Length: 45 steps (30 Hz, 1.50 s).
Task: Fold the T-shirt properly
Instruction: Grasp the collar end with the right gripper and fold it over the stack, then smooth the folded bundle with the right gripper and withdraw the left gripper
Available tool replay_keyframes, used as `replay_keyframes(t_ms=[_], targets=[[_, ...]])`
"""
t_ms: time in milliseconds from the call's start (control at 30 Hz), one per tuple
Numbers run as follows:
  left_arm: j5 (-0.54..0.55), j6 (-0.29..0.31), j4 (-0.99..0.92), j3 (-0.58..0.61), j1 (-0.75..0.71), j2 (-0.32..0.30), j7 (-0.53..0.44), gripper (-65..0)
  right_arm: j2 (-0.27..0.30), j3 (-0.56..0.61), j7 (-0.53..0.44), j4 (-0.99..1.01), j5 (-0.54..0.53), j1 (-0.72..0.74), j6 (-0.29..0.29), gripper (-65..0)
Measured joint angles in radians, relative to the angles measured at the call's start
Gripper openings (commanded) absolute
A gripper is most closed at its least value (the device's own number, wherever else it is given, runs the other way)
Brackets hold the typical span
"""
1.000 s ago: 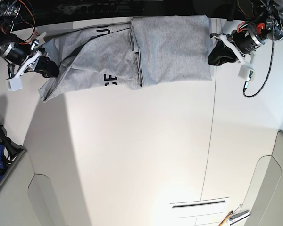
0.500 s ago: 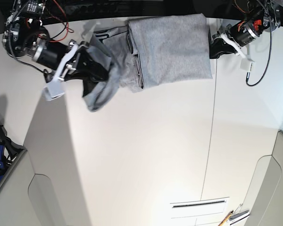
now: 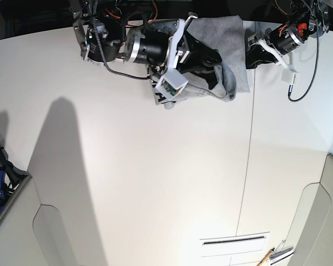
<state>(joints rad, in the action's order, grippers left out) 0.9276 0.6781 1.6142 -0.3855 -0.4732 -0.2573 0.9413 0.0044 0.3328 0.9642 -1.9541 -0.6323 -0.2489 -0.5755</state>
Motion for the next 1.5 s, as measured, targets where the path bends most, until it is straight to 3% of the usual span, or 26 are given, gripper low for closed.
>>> replay_keyframes(t_ms=[100,233,500,633,700,933,1000,1100,1200,1267,1400,1500], targets=[[0.0,0.0,0.0,0.0,0.0,0.0,0.0,-65.0,0.001,0.053,-0.064,0.006,0.09,0.011,0.014,-65.0],[0.0,0.0,0.0,0.0,0.0,0.0,0.0,-65.0,0.001,0.094,-0.074,0.01,0.148,0.033,0.019,-65.0],[0.0,0.0,0.0,0.0,0.0,0.0,0.001,-65.0,-0.005,0.098,-0.102,0.01,0.162,0.053,0.026,-65.0],[0.005,0.0,0.0,0.0,0.0,0.0,0.0,-65.0,-0.019,0.108,-0.104,0.01,0.102,0.053,0.025,-41.6],[0.005,0.0,0.0,0.0,0.0,0.0,0.001,-65.0,-0.021,0.126,-0.105,0.01,0.069,0.053,0.026,-35.2],[0.01,0.0,0.0,0.0,0.0,0.0,0.002,-65.0,-0.03,0.207,-0.106,0.01,0.039,0.053,0.024,-34.8],[0.029,0.004,0.0,-0.005,0.0,-0.001,0.011,-65.0,-0.032,0.207,-0.102,0.01,0.097,0.068,0.023,-34.8],[0.09,0.015,0.019,-0.048,0.0,-0.001,0.106,-63.8,-0.032,0.168,-0.053,0.01,0.218,0.104,0.025,-34.8],[0.221,0.011,0.05,-0.119,-0.006,0.0,0.235,-51.5,-0.032,0.079,0.022,0.01,0.262,0.131,0.032,-34.9],[0.32,0.011,0.077,-0.166,-0.009,-0.001,0.288,-47.3,-0.028,-0.003,0.044,0.01,0.263,0.135,0.033,-34.9],[0.489,0.012,0.138,-0.208,-0.027,-0.004,0.371,-46.9,0.014,-0.175,0.078,0.01,0.192,0.129,0.039,-35.1],[0.5,0.011,0.18,-0.184,-0.075,-0.003,0.383,-46.9,0.049,-0.271,0.107,0.01,0.082,0.124,0.035,-37.2]])
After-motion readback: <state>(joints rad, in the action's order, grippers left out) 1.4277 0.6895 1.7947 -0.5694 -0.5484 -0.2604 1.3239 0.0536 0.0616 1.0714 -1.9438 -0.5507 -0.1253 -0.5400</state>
